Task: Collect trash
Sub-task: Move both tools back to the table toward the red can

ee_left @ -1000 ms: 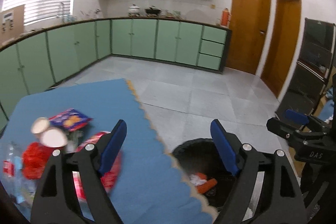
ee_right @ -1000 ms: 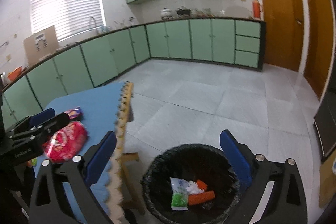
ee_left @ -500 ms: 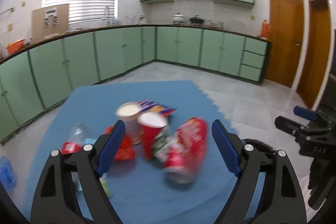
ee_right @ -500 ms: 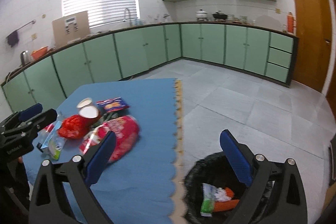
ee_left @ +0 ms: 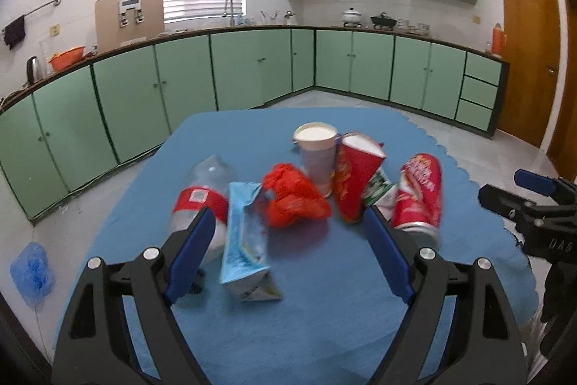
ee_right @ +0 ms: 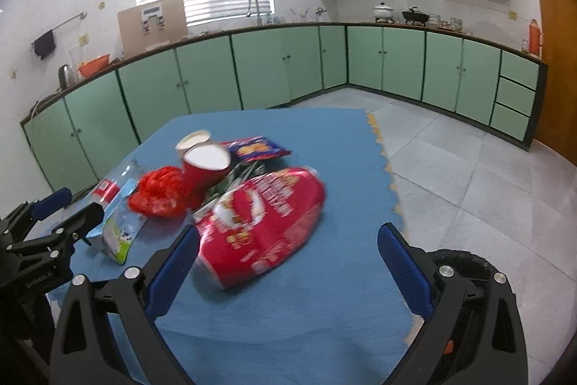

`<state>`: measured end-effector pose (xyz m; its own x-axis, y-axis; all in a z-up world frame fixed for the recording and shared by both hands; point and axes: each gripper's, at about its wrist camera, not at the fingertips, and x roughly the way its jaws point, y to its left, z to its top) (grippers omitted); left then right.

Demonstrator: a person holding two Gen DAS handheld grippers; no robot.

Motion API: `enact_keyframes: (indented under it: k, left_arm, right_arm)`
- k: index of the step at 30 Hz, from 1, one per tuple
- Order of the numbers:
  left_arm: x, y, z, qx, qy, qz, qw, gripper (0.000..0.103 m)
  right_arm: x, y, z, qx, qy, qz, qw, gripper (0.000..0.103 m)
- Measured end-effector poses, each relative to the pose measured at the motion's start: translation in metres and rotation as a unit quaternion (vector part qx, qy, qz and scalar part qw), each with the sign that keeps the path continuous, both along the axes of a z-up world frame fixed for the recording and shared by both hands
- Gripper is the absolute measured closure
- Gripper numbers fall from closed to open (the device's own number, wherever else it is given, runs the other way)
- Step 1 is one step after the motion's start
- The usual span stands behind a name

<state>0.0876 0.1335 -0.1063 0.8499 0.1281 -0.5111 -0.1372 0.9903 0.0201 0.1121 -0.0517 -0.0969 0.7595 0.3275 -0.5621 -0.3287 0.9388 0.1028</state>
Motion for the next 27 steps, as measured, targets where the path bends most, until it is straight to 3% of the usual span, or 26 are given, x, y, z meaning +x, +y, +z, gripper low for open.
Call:
enact_keyframes:
  k: [5, 15, 20, 27]
  left_arm:
    - [-0.009, 0.015, -0.005, -0.001, -0.001, 0.014, 0.9999, 0.022]
    - [-0.006, 0.026, -0.010, -0.013, 0.003, 0.023, 0.9997, 0.022]
    - [-0.003, 0.029, -0.016, -0.019, 0.010, 0.027, 0.9994, 0.022]
    - [0.000, 0.025, -0.020, -0.024, 0.014, 0.022, 0.9994, 0.022]
  right_arm:
    - [0.004, 0.033, -0.015, -0.027, 0.011, 0.013, 1.000, 0.006]
    - [0.024, 0.066, -0.044, -0.074, 0.029, -0.015, 0.997, 0.006]
    - [0.023, 0.060, -0.052, -0.088, 0.039, -0.011, 0.995, 0.006]
    - [0.014, 0.020, -0.045, -0.113, 0.042, -0.036, 0.992, 0.006]
